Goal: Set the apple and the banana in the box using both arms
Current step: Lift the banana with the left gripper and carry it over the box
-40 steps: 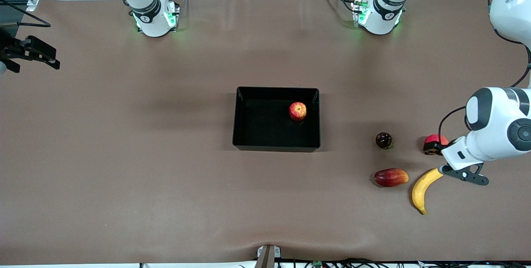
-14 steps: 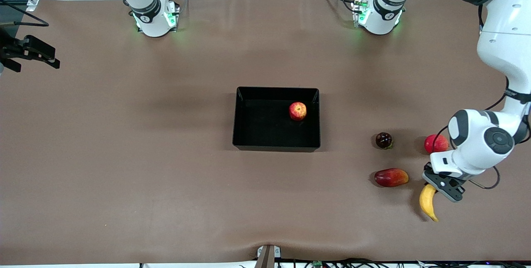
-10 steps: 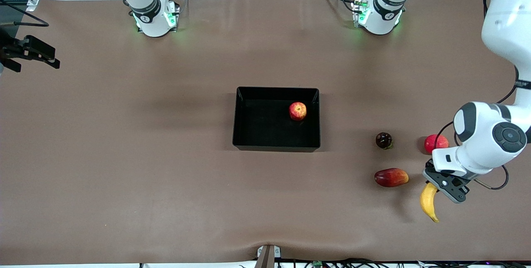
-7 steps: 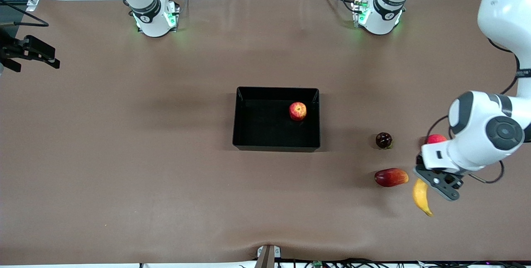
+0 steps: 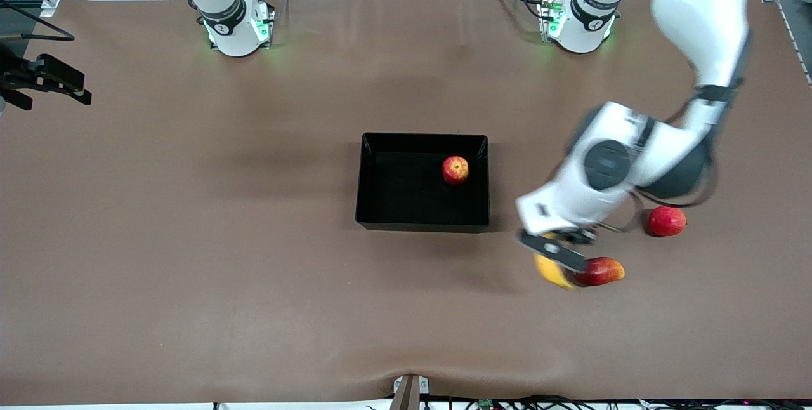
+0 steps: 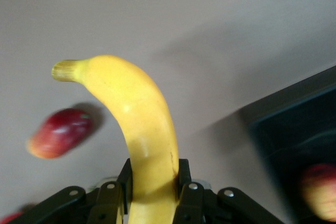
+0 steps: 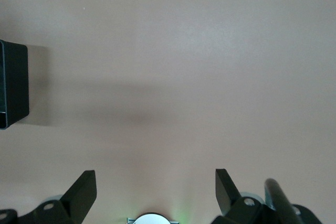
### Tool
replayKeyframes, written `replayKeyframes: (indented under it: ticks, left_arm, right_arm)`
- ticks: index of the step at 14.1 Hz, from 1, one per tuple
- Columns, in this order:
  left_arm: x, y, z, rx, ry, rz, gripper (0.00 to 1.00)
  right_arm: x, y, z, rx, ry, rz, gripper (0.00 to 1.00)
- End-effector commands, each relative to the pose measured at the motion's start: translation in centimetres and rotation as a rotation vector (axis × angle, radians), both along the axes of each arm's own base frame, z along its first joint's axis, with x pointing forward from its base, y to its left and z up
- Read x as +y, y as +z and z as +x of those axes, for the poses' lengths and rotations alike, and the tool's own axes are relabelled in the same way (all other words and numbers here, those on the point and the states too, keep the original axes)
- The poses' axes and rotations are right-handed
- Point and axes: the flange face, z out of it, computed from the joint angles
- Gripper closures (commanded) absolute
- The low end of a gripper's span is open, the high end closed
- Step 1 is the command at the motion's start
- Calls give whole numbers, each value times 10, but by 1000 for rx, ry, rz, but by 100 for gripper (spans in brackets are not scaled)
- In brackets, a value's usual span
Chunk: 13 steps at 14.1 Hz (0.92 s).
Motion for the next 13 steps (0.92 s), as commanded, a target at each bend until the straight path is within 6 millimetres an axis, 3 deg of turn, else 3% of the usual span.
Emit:
replayKeyframes:
  ticks: [1,6,10,13]
  left_arm:
    - [-70,-3,-39,-9,103,4,100]
    - [-181,-27,-117,-19,200,-28,100]
    - [-234,-50,-158,-30,229,-95,100]
    - [-246,-74,-162,-54,209,-126,100]
  right_arm:
    - [-2,1,-2,3,-1,19,0]
    - [-3,1,-2,4,-2,19,0]
    - [-3,1,-2,4,-2,19,0]
    - [-3,1,-2,3,-2,19,0]
